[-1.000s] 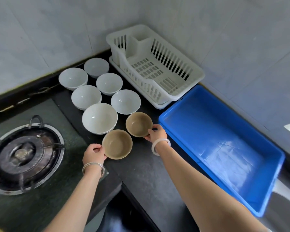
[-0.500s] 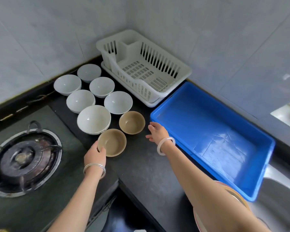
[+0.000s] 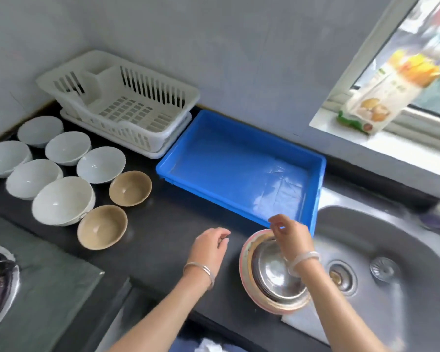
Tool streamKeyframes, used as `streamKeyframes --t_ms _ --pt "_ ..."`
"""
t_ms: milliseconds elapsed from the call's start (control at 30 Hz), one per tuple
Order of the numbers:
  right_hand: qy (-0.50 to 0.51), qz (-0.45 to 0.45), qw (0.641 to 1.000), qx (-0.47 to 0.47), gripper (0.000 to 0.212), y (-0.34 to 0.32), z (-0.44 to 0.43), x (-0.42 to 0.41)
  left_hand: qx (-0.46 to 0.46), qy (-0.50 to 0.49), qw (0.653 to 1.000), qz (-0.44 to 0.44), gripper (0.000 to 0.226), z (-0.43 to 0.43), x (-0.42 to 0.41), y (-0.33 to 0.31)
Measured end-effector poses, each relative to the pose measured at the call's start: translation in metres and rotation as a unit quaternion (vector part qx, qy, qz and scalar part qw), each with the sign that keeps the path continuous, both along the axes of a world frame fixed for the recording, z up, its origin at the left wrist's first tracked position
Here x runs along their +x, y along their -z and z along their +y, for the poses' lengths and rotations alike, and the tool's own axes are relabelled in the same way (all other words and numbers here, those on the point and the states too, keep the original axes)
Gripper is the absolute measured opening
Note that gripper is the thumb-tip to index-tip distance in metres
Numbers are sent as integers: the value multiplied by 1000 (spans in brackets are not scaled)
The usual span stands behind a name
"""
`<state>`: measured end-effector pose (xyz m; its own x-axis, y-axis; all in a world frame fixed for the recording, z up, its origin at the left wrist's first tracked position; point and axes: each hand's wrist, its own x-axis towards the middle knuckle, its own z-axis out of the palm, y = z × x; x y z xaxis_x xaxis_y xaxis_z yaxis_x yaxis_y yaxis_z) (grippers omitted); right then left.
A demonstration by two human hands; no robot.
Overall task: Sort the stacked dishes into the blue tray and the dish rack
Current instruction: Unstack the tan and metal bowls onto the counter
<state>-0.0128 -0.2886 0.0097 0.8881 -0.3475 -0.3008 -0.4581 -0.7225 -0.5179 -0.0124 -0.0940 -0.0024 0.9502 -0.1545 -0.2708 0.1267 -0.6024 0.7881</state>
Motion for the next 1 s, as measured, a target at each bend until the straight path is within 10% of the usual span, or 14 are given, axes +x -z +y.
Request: streamKeyframes --t_ms 333,1000 --pt "-40 22 990 -131 24 17 -47 -63 98 134 984 -66 32 -69 -21 11" --pt "147 -30 987 55 19 1 -90 -78 175 115 976 -61 22 -87 -19 10"
